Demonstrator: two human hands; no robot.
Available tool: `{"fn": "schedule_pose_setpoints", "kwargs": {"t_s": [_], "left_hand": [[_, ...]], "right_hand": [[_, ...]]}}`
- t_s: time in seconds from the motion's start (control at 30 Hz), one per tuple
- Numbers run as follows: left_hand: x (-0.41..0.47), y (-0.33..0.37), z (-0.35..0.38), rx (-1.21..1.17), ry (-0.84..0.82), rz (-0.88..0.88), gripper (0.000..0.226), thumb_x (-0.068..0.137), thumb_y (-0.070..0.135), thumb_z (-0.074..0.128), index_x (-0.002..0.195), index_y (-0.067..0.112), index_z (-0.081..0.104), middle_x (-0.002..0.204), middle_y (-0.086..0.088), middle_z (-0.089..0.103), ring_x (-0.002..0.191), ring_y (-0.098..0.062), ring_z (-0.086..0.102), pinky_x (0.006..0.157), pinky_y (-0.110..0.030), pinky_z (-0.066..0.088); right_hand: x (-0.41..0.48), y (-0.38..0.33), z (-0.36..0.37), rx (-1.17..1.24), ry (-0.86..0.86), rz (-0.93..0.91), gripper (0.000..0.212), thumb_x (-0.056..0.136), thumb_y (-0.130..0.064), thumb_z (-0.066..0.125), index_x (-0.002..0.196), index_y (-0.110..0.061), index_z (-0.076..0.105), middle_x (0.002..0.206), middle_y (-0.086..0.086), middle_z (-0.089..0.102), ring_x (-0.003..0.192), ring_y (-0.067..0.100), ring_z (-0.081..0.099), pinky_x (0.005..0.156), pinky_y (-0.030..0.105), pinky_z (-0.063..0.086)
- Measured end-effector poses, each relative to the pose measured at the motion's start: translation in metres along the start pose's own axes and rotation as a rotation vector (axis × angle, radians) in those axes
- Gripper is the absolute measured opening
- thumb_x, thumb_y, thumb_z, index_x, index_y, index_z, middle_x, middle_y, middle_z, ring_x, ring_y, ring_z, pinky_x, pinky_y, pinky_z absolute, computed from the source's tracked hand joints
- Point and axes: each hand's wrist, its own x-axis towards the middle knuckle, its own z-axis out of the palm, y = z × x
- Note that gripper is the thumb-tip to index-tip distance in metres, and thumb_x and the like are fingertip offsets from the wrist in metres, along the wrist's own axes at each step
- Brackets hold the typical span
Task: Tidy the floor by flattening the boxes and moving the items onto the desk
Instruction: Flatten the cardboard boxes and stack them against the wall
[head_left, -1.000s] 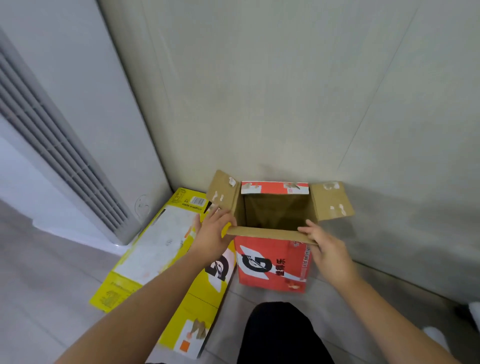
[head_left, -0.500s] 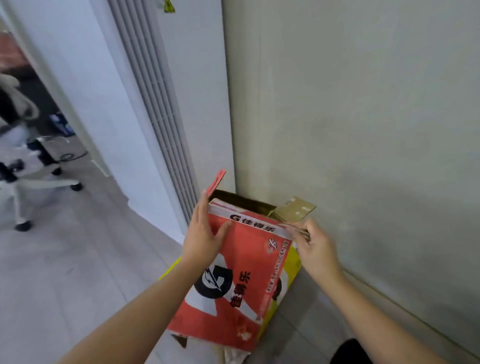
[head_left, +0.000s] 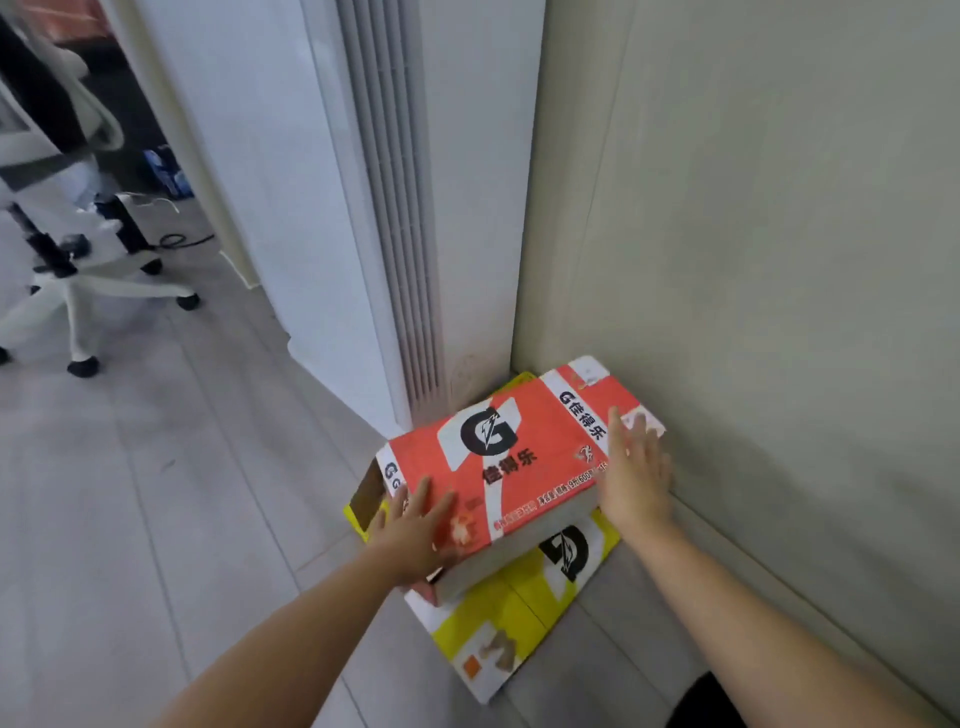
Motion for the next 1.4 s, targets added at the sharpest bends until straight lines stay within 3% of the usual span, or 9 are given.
{"fn": "schedule_pose_setpoints", "kwargs": {"t_s": [0.1,0.3,0.57,0.7,0.87,0.97,1.1,1.27,1.4], "left_hand": [[0.009,0.002,0.008,0.027,0.019,0.000,0.092,0.084,0.082,0.040,0.153,0.050,-0.012,0.163,-0.001,-0.027,0.150,-0.039,-0.020,0.122,-0.058,0.003],[0.007,-0.012,0.029,0.059,0.051,0.035,0.087,0.084,0.085,0.029,0.151,0.052,-0.016,0.160,0.003,-0.034,0.149,-0.035,-0.026,0.121,-0.060,-0.002],[-0.007,-0.033,0.083,-0.115,0.151,0.024,0.059,0.103,0.060,0.013,0.152,0.048,-0.018,0.157,0.012,-0.035,0.153,-0.023,-0.017,0.124,-0.051,0.007],[0.000,-0.042,0.101,-0.362,0.242,-0.083,0.063,0.104,0.059,0.017,0.158,0.038,-0.007,0.167,0.007,-0.009,0.151,-0.023,0.020,0.122,-0.039,0.021],[-0.003,-0.052,0.118,-0.314,0.289,-0.157,0.065,0.104,0.055,0.022,0.160,0.028,0.000,0.159,0.003,0.034,0.127,-0.025,0.053,0.103,-0.041,0.038],[-0.002,-0.055,0.125,-0.288,0.263,-0.223,0.069,0.102,0.050,0.036,0.159,0.031,0.002,0.134,-0.004,0.057,0.109,-0.031,0.060,0.083,-0.041,0.050],[0.005,-0.054,0.120,-0.356,0.303,-0.171,0.024,0.097,0.024,0.050,0.120,0.020,0.055,0.106,-0.008,0.067,0.101,-0.034,0.061,0.071,-0.038,0.045],[-0.006,-0.050,0.098,-0.396,0.289,0.028,0.033,0.096,0.023,0.058,0.129,0.025,0.059,0.103,-0.006,0.072,0.102,-0.031,0.060,0.076,-0.033,0.034],[-0.032,-0.048,0.099,-0.484,0.316,-0.087,0.025,0.098,0.027,0.057,0.122,0.022,0.060,0.107,-0.005,0.072,0.101,-0.030,0.062,0.072,-0.030,0.037]], "right_hand": [[-0.018,-0.008,0.030,-0.148,-0.213,-0.204,0.074,0.096,-0.032,0.056,0.155,-0.028,0.012,0.163,0.010,-0.009,0.150,0.033,-0.008,0.120,0.056,0.007],[-0.050,-0.036,0.083,-0.169,-0.464,-0.362,0.070,0.092,-0.067,0.032,0.154,-0.039,0.013,0.163,-0.001,-0.015,0.149,0.026,-0.016,0.120,0.052,-0.001],[-0.046,-0.050,0.118,-0.214,-0.526,-0.371,0.062,0.094,-0.069,0.013,0.147,-0.052,-0.014,0.155,-0.005,-0.035,0.143,0.028,-0.032,0.119,0.050,-0.010],[-0.013,-0.060,0.129,-0.195,-0.494,-0.392,0.061,0.094,-0.070,0.015,0.145,-0.055,-0.015,0.156,-0.006,-0.032,0.145,0.028,-0.028,0.120,0.051,-0.008],[0.007,-0.086,0.151,-0.179,-0.474,-0.379,0.061,0.094,-0.070,0.016,0.147,-0.054,-0.010,0.158,-0.006,-0.029,0.145,0.028,-0.029,0.118,0.053,-0.010],[0.012,-0.097,0.163,-0.171,-0.454,-0.350,0.063,0.093,-0.071,0.015,0.148,-0.053,-0.009,0.159,-0.005,-0.029,0.144,0.029,-0.029,0.118,0.057,-0.006],[0.023,-0.109,0.166,-0.190,-0.421,-0.312,0.064,0.091,-0.074,0.009,0.148,-0.053,-0.007,0.160,-0.005,-0.025,0.146,0.030,-0.026,0.115,0.064,-0.006],[0.017,-0.130,0.154,-0.195,-0.322,-0.283,0.067,0.091,-0.072,0.006,0.151,-0.042,0.010,0.164,0.000,-0.005,0.148,0.036,-0.013,0.113,0.067,-0.008],[0.008,-0.151,0.155,-0.193,-0.288,-0.340,0.064,0.095,-0.064,0.006,0.153,-0.038,0.009,0.164,0.001,-0.001,0.149,0.035,-0.011,0.114,0.066,-0.005]]}}
